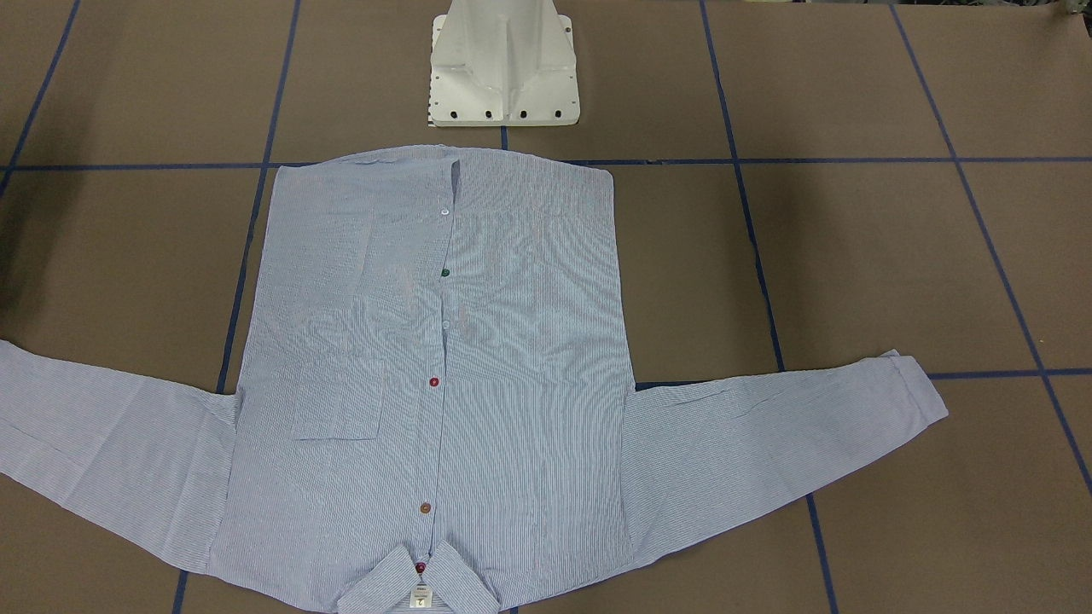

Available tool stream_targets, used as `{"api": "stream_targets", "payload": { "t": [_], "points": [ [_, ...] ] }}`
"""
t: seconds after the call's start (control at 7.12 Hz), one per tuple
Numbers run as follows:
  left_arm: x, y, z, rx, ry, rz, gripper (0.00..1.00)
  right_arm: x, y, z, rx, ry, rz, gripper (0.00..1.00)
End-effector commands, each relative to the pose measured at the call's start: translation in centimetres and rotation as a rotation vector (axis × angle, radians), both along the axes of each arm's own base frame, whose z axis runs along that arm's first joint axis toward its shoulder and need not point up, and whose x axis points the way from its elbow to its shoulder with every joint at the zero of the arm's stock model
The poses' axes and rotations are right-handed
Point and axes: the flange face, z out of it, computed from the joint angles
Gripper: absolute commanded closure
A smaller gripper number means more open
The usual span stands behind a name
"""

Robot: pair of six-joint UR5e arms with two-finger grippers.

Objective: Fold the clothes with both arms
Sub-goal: 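Lower the right gripper onto the cuff of the sleeve nearest it and grasp, then lift the cuff with the right gripper and carry it across toward the collar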

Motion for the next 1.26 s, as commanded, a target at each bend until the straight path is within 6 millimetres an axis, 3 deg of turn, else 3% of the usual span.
{"api": "stream_targets", "payload": {
  "t": [0.0, 0.14, 0.28, 0.42, 0.7, 0.98, 1.12],
  "points": [
    [0.0, -0.1, -0.1, 0.003, 0.000, 0.000, 0.01, -0.2, -0.5, -0.7, 0.014, -0.005, -0.002, 1.00],
    [0.0, -0.3, -0.4, 0.006, 0.001, -0.001, 0.01, -0.7, -1.4, -2.7, 0.036, -0.049, -0.015, 1.00],
    [0.0, -0.4, -0.4, 0.007, 0.000, 0.000, 0.01, 0.0, -2.3, -5.3, 0.055, -0.132, -0.020, 1.00],
    [-0.1, -0.3, -0.4, 0.007, 0.000, -0.002, 0.01, 1.9, -2.6, -7.9, 0.094, -0.173, 0.004, 1.00],
    [-0.1, -0.3, -0.4, 0.007, 0.000, -0.002, 0.01, 2.0, -3.5, -13.9, 0.149, -0.246, -0.005, 1.00],
    [-0.1, -0.3, -0.3, 0.006, 0.000, -0.002, 0.01, 0.3, -8.3, -24.1, 0.152, -0.384, -0.013, 1.00],
    [-0.1, -0.2, -0.1, 0.003, 0.000, -0.002, 0.01, -1.6, -10.6, -29.3, 0.128, -0.422, 0.007, 1.00]
  ]
}}
